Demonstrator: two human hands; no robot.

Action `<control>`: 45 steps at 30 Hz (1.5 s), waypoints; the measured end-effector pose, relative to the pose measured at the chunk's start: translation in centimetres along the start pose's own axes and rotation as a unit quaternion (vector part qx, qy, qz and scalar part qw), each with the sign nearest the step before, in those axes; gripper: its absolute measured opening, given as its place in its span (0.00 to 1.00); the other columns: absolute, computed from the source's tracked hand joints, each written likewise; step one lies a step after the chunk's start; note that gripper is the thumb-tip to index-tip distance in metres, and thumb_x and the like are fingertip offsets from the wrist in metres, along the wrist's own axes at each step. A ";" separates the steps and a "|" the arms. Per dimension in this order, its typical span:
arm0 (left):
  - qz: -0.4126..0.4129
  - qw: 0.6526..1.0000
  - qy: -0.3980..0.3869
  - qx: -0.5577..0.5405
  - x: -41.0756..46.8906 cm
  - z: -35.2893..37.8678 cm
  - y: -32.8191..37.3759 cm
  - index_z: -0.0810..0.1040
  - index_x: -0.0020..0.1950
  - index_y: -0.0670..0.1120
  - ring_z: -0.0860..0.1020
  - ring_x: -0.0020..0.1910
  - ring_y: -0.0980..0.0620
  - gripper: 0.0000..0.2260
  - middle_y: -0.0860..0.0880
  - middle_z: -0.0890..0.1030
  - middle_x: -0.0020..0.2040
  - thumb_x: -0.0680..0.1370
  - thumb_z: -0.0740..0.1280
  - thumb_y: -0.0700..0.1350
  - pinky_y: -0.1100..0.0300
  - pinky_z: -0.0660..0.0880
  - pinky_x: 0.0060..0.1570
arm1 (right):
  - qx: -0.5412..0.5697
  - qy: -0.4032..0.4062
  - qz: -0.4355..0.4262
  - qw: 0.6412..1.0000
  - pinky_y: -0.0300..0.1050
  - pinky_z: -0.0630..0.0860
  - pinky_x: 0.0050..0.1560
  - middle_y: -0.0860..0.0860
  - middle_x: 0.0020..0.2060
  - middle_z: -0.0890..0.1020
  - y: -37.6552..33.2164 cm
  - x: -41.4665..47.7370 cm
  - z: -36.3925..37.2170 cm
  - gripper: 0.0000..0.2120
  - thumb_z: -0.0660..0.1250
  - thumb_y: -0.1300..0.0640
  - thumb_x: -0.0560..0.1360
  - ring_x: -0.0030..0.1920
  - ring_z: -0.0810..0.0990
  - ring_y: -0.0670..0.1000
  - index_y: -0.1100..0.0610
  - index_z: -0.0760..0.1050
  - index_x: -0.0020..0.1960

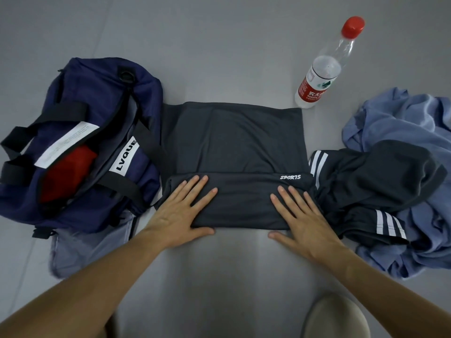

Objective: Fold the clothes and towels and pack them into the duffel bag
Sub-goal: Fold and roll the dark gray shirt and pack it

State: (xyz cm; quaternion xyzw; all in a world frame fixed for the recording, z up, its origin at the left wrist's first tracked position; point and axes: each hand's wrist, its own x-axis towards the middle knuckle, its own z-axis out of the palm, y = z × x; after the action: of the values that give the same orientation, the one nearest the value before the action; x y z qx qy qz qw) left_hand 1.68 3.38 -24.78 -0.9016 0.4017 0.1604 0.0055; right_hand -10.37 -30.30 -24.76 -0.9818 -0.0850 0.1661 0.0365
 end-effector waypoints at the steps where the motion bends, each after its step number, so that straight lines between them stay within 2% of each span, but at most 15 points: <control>1: 0.002 1.000 0.000 0.005 -0.4 0.0 -0.6 0.40 0.82 0.55 0.39 0.81 0.48 0.42 0.47 0.40 0.83 0.77 0.52 0.74 0.48 0.44 0.79 | 0.004 0.014 0.007 1.000 0.57 0.50 0.77 0.50 0.81 0.51 0.1 -0.4 0.2 0.39 0.49 0.30 0.79 0.81 0.47 0.52 0.51 0.50 0.82; 6: 0.000 1.000 0.000 0.017 -1.2 -0.1 -2.4 0.47 0.83 0.54 0.47 0.82 0.45 0.33 0.45 0.47 0.83 0.80 0.52 0.62 0.48 0.49 0.78 | 0.008 0.077 0.012 0.997 0.57 0.55 0.77 0.51 0.79 0.59 0.3 -0.4 1.0 0.33 0.55 0.45 0.77 0.79 0.55 0.53 0.52 0.57 0.80; 10: -0.023 0.997 0.068 -0.011 -1.2 -0.3 -1.6 0.68 0.77 0.49 0.65 0.76 0.42 0.31 0.43 0.67 0.77 0.75 0.73 0.47 0.45 0.68 0.73 | -0.002 0.114 0.007 0.993 0.57 0.62 0.73 0.52 0.76 0.68 0.2 -0.6 0.8 0.28 0.54 0.51 0.76 0.75 0.66 0.56 0.55 0.68 0.76; 12: -0.029 0.992 0.111 -0.057 -1.6 -0.9 -1.2 0.76 0.71 0.49 0.73 0.70 0.44 0.26 0.46 0.75 0.71 0.72 0.75 0.42 0.48 0.76 0.65 | 0.014 0.136 -0.003 0.991 0.57 0.65 0.71 0.52 0.71 0.74 0.1 -1.1 0.4 0.25 0.54 0.53 0.77 0.72 0.72 0.57 0.56 0.74 0.71; 16: -0.067 0.978 0.052 -0.192 -2.1 -4.2 -1.2 0.79 0.60 0.58 0.81 0.56 0.54 0.14 0.58 0.83 0.55 0.78 0.59 0.55 0.54 0.79 0.53 | 0.119 0.134 0.030 0.983 0.51 0.76 0.61 0.47 0.53 0.85 -0.6 -2.2 -1.7 0.18 0.57 0.53 0.75 0.57 0.82 0.54 0.52 0.82 0.58; 19: -0.092 0.960 -0.051 -0.258 -1.9 -6.3 -2.1 0.76 0.47 0.62 0.79 0.41 0.58 0.04 0.59 0.81 0.39 0.81 0.64 0.55 0.57 0.74 0.42 | 0.163 0.073 0.074 0.981 0.47 0.76 0.39 0.46 0.39 0.83 -0.7 -2.4 -3.7 0.07 0.64 0.54 0.77 0.41 0.82 0.55 0.47 0.77 0.54; 23: -0.157 0.962 0.027 -0.222 -0.2 -6.6 -3.0 0.79 0.51 0.57 0.81 0.45 0.51 0.06 0.57 0.83 0.43 0.80 0.65 0.57 0.56 0.74 0.42 | 0.141 0.157 0.129 0.969 0.47 0.72 0.32 0.50 0.32 0.81 -1.1 0.1 -5.8 0.05 0.68 0.51 0.78 0.34 0.81 0.58 0.51 0.76 0.51; 26: -0.165 0.965 0.153 -0.137 2.0 -6.1 -3.6 0.81 0.52 0.54 0.81 0.46 0.44 0.09 0.51 0.84 0.46 0.81 0.63 0.56 0.52 0.77 0.41 | 0.131 0.227 0.144 0.954 0.51 0.78 0.39 0.53 0.40 0.83 -0.5 3.0 -6.5 0.08 0.67 0.54 0.79 0.40 0.82 0.60 0.54 0.78 0.56; 28: -0.144 0.960 0.235 -0.044 3.2 -6.0 -3.4 0.82 0.56 0.50 0.79 0.45 0.40 0.11 0.48 0.82 0.48 0.81 0.63 0.52 0.48 0.75 0.41 | 0.088 0.234 0.124 0.960 0.58 0.78 0.54 0.56 0.55 0.81 0.1 4.4 -6.2 0.14 0.65 0.58 0.80 0.55 0.80 0.60 0.57 0.75 0.65; 30: -0.101 0.954 0.283 0.007 3.9 -5.6 -2.1 0.81 0.61 0.49 0.78 0.49 0.40 0.11 0.47 0.81 0.53 0.79 0.66 0.46 0.47 0.73 0.45 | 0.028 0.231 0.061 0.971 0.62 0.69 0.68 0.59 0.68 0.74 0.1 4.8 -5.1 0.19 0.62 0.59 0.81 0.70 0.71 0.62 0.58 0.71 0.72; 33: 0.013 0.978 0.209 -0.008 3.0 -2.9 0.3 0.73 0.73 0.48 0.76 0.62 0.41 0.20 0.45 0.78 0.65 0.82 0.64 0.51 0.46 0.73 0.59 | -0.006 0.122 -0.023 0.992 0.61 0.58 0.76 0.57 0.77 0.64 -0.6 3.5 -2.3 0.29 0.53 0.42 0.83 0.79 0.57 0.59 0.56 0.62 0.79; 35: -0.001 0.996 0.089 -0.019 1.6 -0.9 0.2 0.59 0.81 0.50 0.61 0.78 0.43 0.32 0.45 0.64 0.79 0.81 0.58 0.64 0.46 0.60 0.75 | -0.024 0.026 -0.022 0.999 0.58 0.50 0.78 0.54 0.81 0.53 -0.6 2.5 -0.7 0.37 0.46 0.32 0.81 0.81 0.47 0.55 0.52 0.50 0.82; 37: -0.017 0.999 0.036 -0.018 1.2 0.0 -0.8 0.48 0.83 0.52 0.47 0.82 0.47 0.39 0.47 0.50 0.83 0.78 0.55 0.71 0.48 0.48 0.79 | -0.033 0.012 -0.015 0.999 0.57 0.47 0.78 0.52 0.81 0.49 -0.1 2.5 -0.1 0.39 0.45 0.30 0.79 0.81 0.45 0.54 0.51 0.46 0.82; 42: -0.015 0.999 0.037 -0.032 1.5 -0.8 -2.1 0.51 0.83 0.52 0.53 0.81 0.49 0.34 0.48 0.53 0.82 0.81 0.62 0.59 0.52 0.50 0.80 | -0.014 0.049 -0.008 0.999 0.57 0.53 0.76 0.53 0.79 0.60 0.4 2.9 -0.4 0.32 0.50 0.39 0.80 0.79 0.56 0.54 0.50 0.55 0.81; 45: -0.040 0.996 0.053 -0.053 1.6 -1.2 -2.3 0.63 0.79 0.48 0.63 0.78 0.47 0.32 0.47 0.62 0.80 0.76 0.70 0.45 0.51 0.57 0.78 | -0.004 0.073 0.000 0.997 0.58 0.55 0.76 0.54 0.77 0.64 -0.1 2.9 -0.6 0.31 0.54 0.45 0.77 0.78 0.60 0.56 0.51 0.61 0.79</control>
State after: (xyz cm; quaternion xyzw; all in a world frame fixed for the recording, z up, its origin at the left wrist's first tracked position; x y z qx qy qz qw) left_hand 4.67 3.58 -24.39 -0.9234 0.3557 0.1327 -0.0570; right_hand -7.44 -29.73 -25.14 -0.9914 -0.0827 0.0939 0.0384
